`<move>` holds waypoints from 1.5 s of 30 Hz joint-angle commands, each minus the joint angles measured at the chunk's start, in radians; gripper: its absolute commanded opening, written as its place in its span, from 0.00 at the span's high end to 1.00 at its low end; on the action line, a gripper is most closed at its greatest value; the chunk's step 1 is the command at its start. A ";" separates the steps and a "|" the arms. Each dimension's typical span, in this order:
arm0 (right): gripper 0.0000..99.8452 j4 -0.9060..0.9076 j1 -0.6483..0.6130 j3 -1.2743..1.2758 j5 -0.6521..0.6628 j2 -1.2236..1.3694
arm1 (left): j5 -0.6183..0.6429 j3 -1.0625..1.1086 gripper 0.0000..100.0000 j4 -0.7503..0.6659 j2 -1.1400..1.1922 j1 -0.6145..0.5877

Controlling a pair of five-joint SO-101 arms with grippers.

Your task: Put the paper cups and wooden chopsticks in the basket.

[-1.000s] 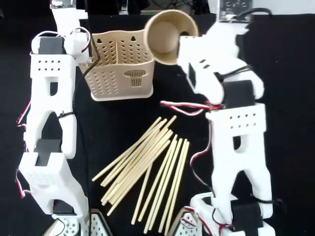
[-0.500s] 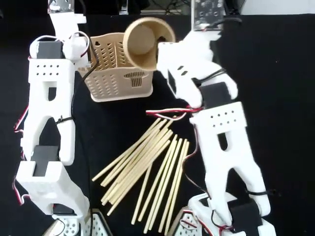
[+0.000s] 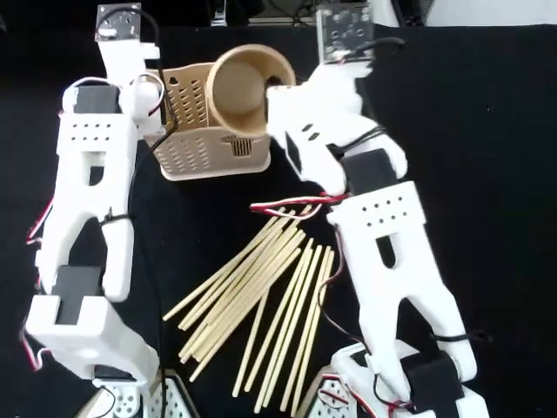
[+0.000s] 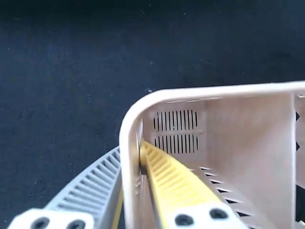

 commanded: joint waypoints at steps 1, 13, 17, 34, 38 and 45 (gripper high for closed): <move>0.99 -0.017 -0.011 -0.002 0.017 -0.004 | 0.002 0.137 0.97 -0.041 -0.104 0.050; 0.99 0.048 -0.011 0.001 0.086 0.002 | 0.002 0.367 0.97 -0.195 -0.262 0.064; 0.95 0.103 -0.014 -0.047 0.146 0.013 | 0.000 0.361 0.97 -0.196 -0.269 0.064; 0.82 0.209 -0.008 -0.266 0.149 0.033 | 0.005 0.239 0.87 -0.190 -0.270 0.028; 0.82 0.209 -0.008 -0.271 0.150 0.031 | 0.006 0.165 0.87 -0.189 -0.270 0.024; 0.82 0.222 0.018 -0.272 0.150 0.031 | 0.006 0.059 0.87 -0.138 -0.270 0.022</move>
